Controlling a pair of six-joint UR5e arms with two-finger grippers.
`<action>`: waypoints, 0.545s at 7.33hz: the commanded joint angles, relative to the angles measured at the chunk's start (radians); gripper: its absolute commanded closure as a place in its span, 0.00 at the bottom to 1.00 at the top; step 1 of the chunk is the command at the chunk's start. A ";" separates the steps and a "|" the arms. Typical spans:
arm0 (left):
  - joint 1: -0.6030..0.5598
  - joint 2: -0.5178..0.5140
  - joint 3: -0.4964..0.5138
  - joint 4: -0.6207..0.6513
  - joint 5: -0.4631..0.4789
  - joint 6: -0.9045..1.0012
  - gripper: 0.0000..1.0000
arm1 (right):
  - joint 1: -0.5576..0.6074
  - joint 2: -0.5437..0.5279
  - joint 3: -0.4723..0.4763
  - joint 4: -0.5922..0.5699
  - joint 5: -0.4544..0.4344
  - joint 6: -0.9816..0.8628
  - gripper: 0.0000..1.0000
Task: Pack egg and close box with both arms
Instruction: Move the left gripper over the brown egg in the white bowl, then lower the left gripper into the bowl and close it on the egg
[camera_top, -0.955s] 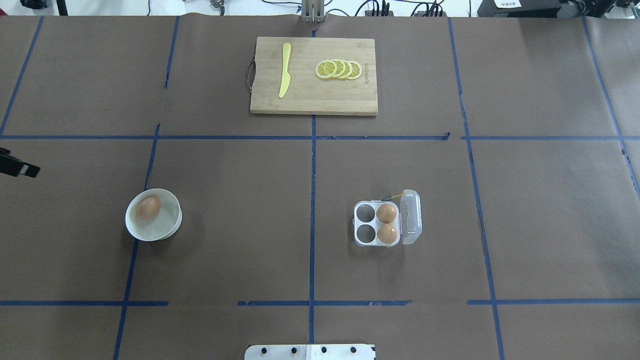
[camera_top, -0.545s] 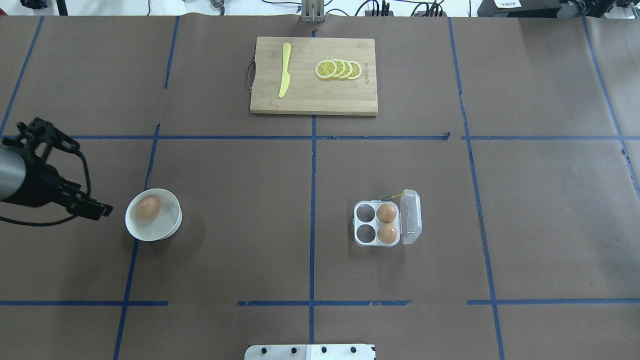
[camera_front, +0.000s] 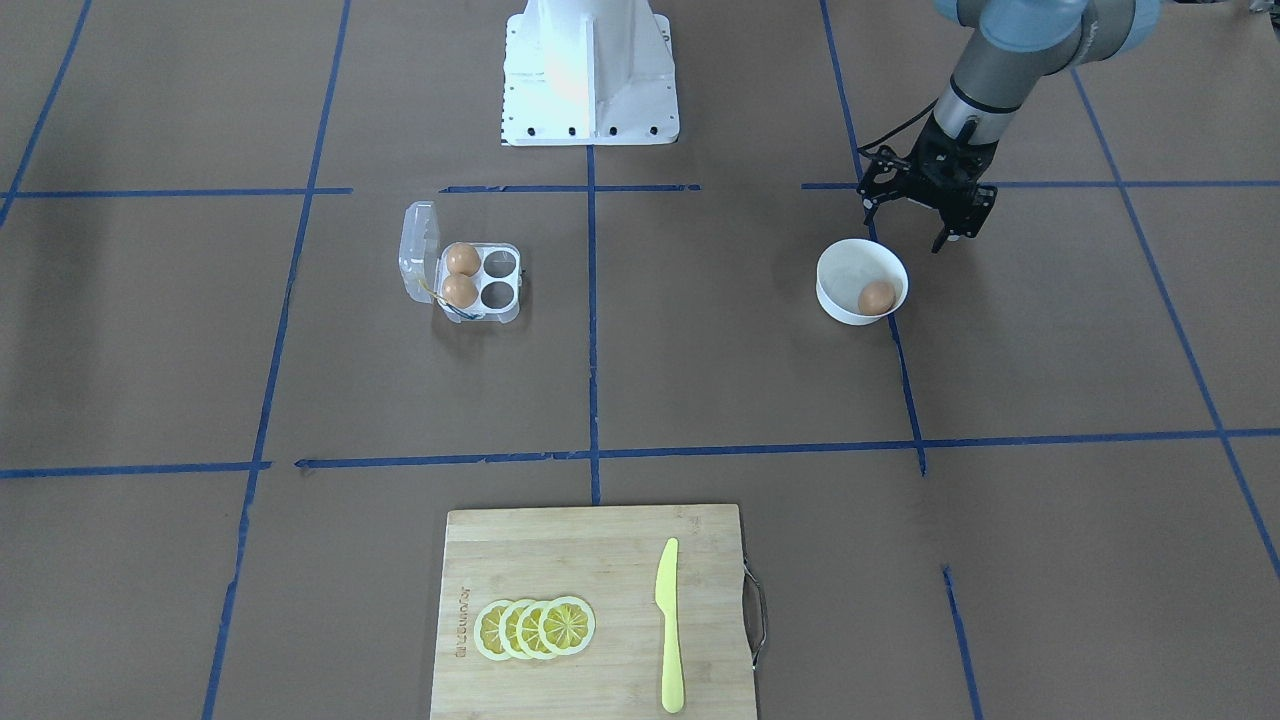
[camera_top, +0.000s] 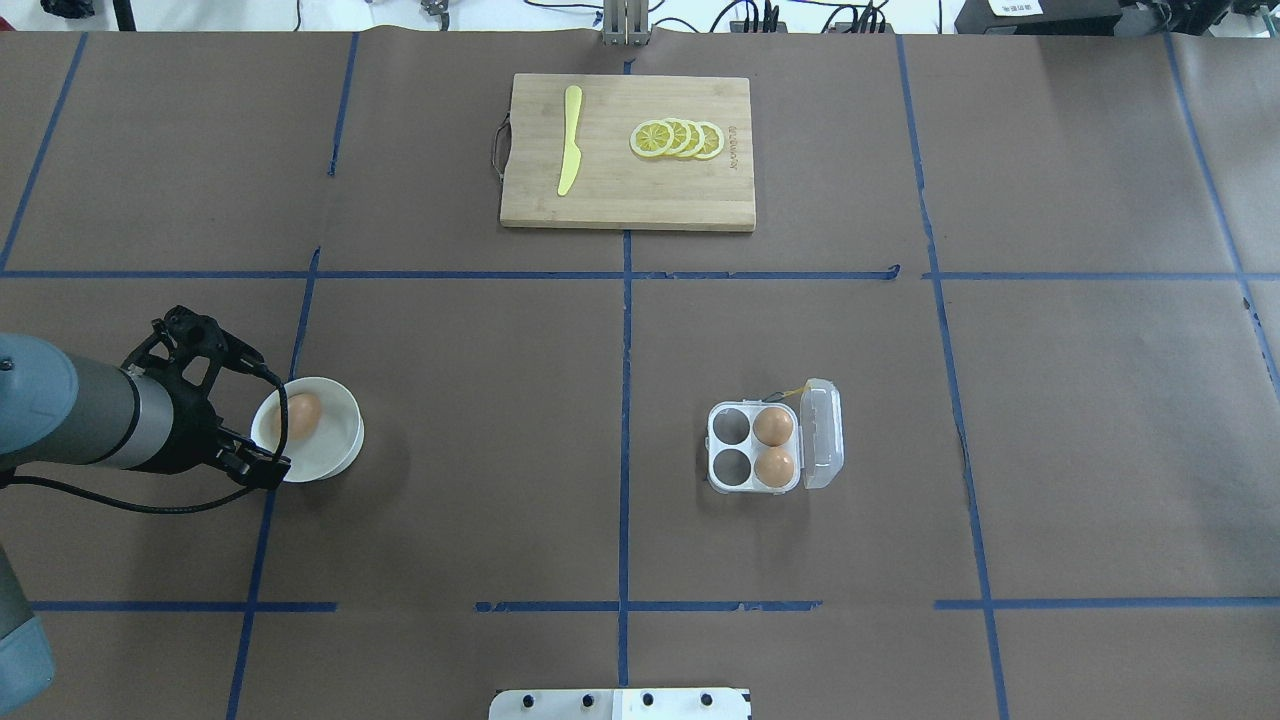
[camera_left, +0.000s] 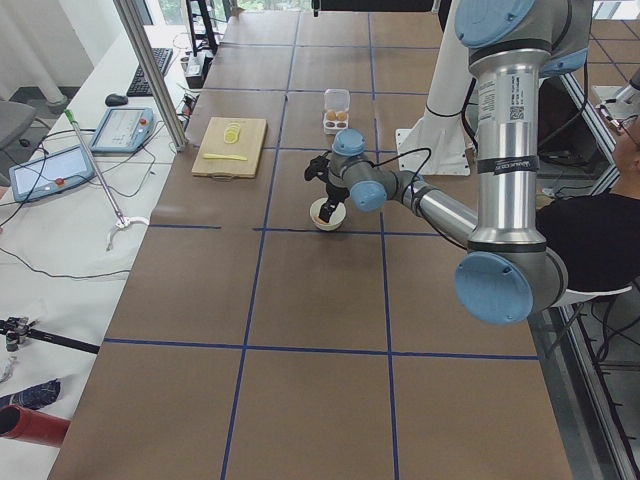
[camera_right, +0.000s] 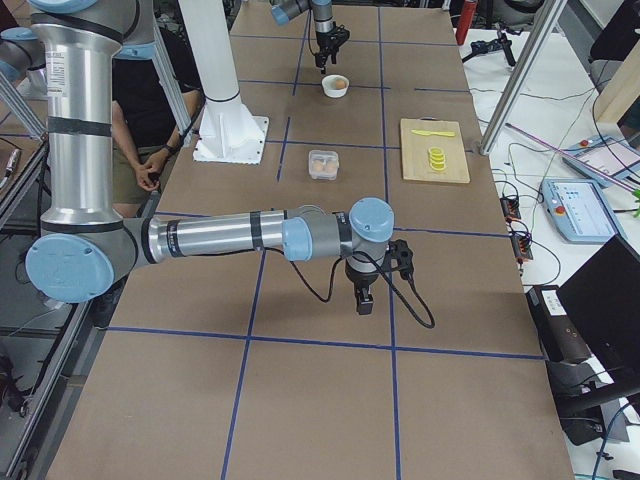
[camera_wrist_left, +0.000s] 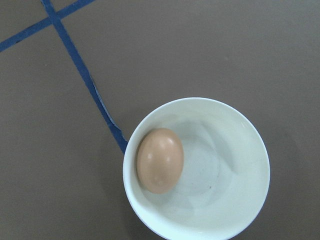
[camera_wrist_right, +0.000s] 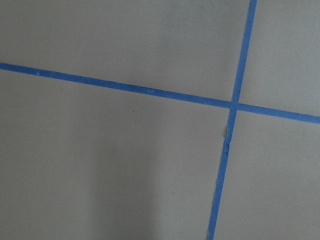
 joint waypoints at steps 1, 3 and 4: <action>0.010 -0.082 0.041 0.051 0.016 -0.001 0.18 | 0.001 -0.001 -0.008 0.001 0.002 0.000 0.00; 0.015 -0.142 0.080 0.119 0.068 0.000 0.19 | 0.000 -0.001 -0.007 0.001 0.002 0.000 0.00; 0.020 -0.139 0.080 0.120 0.069 0.006 0.19 | 0.000 0.001 -0.007 0.001 0.000 0.000 0.00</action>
